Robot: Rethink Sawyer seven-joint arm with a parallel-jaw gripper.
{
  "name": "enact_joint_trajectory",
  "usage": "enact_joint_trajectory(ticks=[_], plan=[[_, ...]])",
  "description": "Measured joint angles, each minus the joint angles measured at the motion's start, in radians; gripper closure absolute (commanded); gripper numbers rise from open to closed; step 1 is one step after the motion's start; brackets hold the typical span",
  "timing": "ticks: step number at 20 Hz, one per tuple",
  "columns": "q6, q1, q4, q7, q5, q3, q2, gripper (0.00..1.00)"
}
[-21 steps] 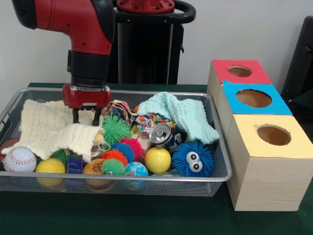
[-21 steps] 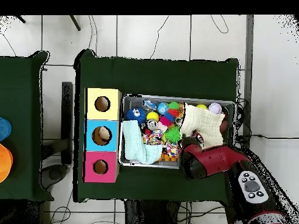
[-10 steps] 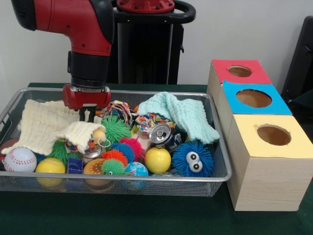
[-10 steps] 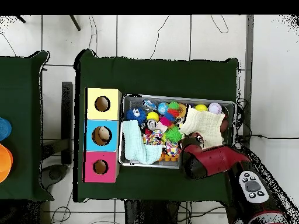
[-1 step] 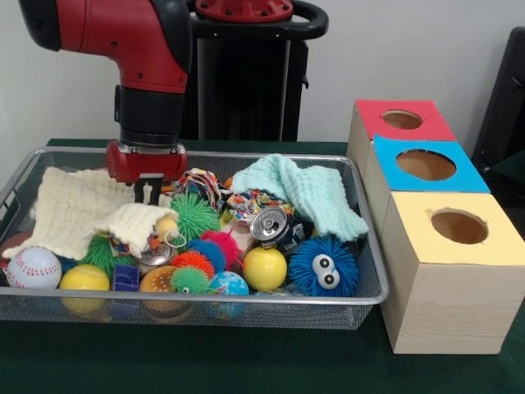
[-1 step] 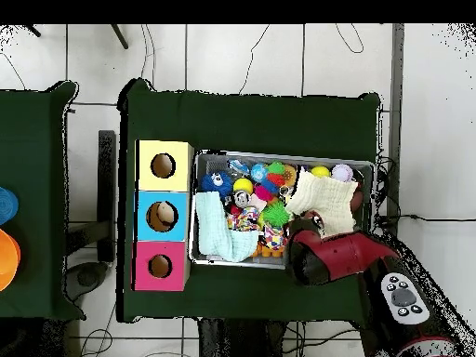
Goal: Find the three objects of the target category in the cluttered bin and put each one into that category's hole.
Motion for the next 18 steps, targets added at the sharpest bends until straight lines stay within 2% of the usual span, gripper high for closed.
enact_joint_trajectory(ticks=[4, 12, 18], plan=[[0.0, 0.02, 0.022, 0.0, 0.037, -0.002, -0.015, 1.0], [0.0, 0.153, 0.061, 0.0, 0.137, -0.035, -0.052, 1.0], [0.0, 0.217, 0.083, 0.0, 0.197, -0.041, -0.073, 1.0]])
